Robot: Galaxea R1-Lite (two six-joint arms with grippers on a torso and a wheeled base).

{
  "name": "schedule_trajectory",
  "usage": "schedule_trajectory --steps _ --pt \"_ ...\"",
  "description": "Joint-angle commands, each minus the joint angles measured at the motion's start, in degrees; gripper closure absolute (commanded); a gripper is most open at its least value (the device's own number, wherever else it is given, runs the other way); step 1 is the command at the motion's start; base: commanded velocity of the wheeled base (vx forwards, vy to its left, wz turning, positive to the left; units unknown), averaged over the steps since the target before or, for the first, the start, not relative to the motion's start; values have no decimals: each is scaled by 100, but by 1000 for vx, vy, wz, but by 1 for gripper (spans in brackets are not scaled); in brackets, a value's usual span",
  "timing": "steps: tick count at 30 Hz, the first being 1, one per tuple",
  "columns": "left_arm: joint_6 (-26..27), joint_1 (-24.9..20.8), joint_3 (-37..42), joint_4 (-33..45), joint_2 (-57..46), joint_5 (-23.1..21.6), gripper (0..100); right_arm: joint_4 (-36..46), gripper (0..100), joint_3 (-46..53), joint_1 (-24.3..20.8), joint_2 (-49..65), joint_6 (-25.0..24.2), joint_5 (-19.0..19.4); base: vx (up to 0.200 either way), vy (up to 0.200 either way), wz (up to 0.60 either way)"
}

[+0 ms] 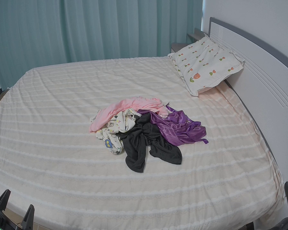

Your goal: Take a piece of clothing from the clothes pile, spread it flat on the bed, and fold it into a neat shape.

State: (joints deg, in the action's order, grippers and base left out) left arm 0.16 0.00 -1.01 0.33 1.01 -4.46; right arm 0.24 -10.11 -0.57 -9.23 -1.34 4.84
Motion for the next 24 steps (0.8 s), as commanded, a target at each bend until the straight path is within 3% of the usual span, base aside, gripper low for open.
schedule_trajectory --steps 1,6,15,24 --pt "2 0 92 2 -66 -2 0 46 0 -844 -110 -2531 -305 896 0 0 0" --pt "2 0 92 2 -66 -2 0 -587 0 -721 -356 -3841 -534 1265 0 0 0" --pt "2 0 92 2 -57 -2 0 -2019 0 -774 -980 -6003 -1140 1256 0 0 0" --pt "2 0 92 2 -57 -2 0 -3180 0 -1037 -1050 -7330 -1905 1239 0 0 0"
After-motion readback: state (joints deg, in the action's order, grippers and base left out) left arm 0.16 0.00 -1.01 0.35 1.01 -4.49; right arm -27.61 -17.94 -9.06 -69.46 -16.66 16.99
